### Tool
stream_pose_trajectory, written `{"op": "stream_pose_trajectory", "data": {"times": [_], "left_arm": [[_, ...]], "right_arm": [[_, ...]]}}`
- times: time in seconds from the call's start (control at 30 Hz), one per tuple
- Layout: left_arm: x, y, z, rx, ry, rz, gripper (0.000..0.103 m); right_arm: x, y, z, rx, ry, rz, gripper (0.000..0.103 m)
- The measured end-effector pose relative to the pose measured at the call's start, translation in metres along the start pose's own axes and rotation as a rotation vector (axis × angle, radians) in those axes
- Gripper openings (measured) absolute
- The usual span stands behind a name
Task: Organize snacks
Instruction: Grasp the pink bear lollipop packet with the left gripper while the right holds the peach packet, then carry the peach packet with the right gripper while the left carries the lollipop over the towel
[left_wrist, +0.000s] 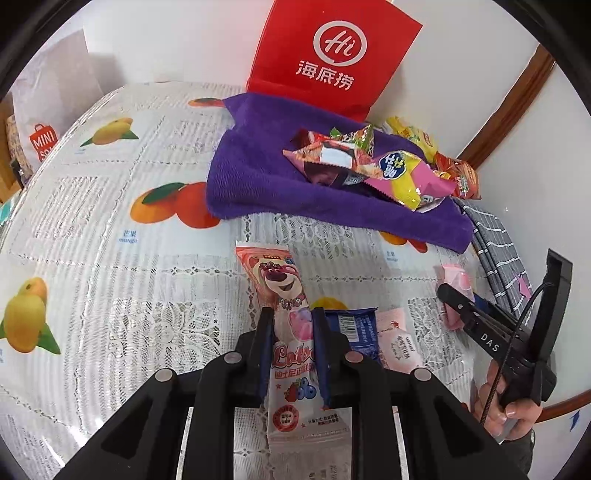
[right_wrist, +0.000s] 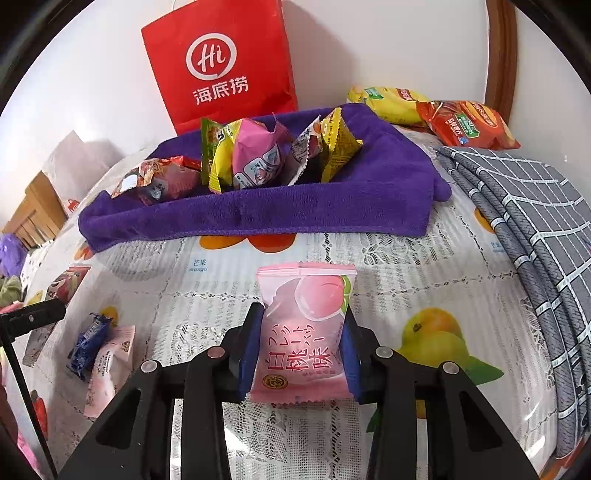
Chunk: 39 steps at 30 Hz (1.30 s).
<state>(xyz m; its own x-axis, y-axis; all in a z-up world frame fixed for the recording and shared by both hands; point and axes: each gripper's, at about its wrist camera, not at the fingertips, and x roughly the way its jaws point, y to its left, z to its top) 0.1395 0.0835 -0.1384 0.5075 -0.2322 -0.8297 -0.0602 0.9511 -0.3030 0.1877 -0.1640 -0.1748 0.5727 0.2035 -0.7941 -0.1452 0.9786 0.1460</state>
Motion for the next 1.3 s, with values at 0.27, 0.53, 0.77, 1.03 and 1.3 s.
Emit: {"op": "stream_pose_trajectory", "data": {"times": [0.27,0.53,0.77,1.03,1.3], "left_arm": [[-0.018,-0.004,0.017,0.002,-0.02,-0.024,0.019],[-0.03,-0.012,0.051,0.03,-0.068,-0.021,0.019],[-0.037,-0.012,0.096,0.028,-0.108,-0.022,0.019],[-0.042,-0.011,0.153,0.01,-0.167,-0.018,0.019],[-0.027,-0.019,0.198,0.017,-0.189,-0.023,0.019]], "right_arm": [[-0.006,0.001,0.0,-0.001,0.001,0.051,0.038],[-0.048,0.006,0.032,0.007,-0.061,0.08,0.038],[-0.07,0.006,0.091,0.015,-0.1,0.046,0.038],[-0.064,0.011,0.16,0.008,-0.125,0.025,0.038],[-0.038,0.009,0.207,0.031,-0.107,0.041,0.038]]}}
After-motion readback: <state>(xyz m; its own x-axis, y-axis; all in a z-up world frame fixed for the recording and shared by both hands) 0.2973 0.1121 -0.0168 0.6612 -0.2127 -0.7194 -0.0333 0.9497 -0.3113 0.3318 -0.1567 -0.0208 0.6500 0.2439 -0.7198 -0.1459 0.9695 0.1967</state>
